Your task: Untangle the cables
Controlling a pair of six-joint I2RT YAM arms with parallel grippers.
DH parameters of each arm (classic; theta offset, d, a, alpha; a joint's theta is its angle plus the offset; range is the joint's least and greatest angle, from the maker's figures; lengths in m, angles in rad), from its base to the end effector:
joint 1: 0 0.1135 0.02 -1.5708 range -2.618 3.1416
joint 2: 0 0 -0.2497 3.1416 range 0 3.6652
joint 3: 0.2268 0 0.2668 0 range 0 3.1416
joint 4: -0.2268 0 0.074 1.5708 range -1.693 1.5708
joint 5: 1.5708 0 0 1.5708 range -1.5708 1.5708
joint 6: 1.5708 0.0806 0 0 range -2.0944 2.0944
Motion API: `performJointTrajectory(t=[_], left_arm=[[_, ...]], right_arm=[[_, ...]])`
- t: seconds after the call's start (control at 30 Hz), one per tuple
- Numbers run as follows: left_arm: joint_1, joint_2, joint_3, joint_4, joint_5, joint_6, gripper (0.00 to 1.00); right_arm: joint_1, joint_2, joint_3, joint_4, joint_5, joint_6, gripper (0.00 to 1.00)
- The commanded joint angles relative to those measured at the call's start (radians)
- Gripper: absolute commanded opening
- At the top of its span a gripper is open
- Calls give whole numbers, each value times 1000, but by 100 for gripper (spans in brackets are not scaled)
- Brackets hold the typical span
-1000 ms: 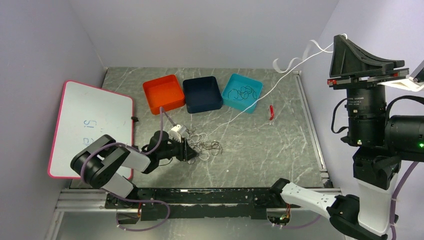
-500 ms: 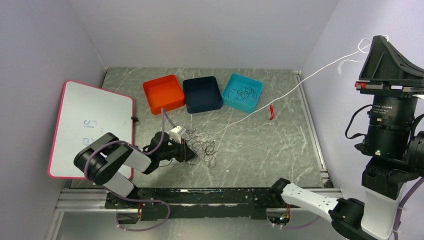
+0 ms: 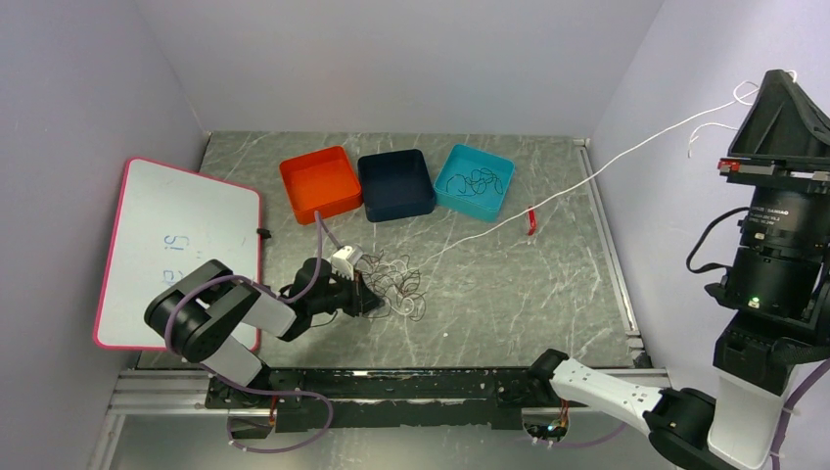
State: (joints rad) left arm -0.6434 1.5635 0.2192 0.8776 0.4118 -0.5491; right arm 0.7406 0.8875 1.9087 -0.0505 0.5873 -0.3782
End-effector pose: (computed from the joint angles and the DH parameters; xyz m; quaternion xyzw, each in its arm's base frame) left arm 0.1943 -0.1860 0.0568 0.1464 0.8275 -0.4323 0.3270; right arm 0.0498 -0.0150 0.6766 0.0842 0.3865 0.0806 0.9149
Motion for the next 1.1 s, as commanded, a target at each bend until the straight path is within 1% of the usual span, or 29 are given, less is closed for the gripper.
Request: performJointTrajectory(t=[0.0, 0.23, 0.5, 0.7, 0.8, 0.83, 0.87, 0.9, 0.97, 1.07], left_arm=[[-5, 12, 3, -23, -53, 5, 7], [-6, -5, 21, -122, -137, -3, 7], [-5, -15, 21, -176, -205, -24, 7], [-6, -33, 11, -222, -279, -59, 7], [-5, -47, 17, -245, -279, -55, 7], [-5, -54, 23, -250, -268, -46, 9], [-5, -66, 32, -259, -257, -32, 14], [-5, -93, 37, -269, -249, -24, 22], [-5, -154, 42, -296, -247, -11, 34], [-6, -272, 57, -370, -265, 15, 46]], right_arm=[[2, -9, 34, 45, 39, -76, 0], [3, -25, 44, 100, 76, -163, 0], [4, -27, 67, 122, 110, -239, 0], [7, -37, 63, 132, 128, -258, 0], [16, -37, 63, 85, 133, -208, 0], [20, -28, 70, 49, 133, -185, 0], [24, -9, 87, 1, 128, -154, 0], [23, 4, 102, -51, 123, -115, 0], [23, 24, 103, -138, 79, -25, 0], [25, 51, 83, -249, -8, 120, 0]])
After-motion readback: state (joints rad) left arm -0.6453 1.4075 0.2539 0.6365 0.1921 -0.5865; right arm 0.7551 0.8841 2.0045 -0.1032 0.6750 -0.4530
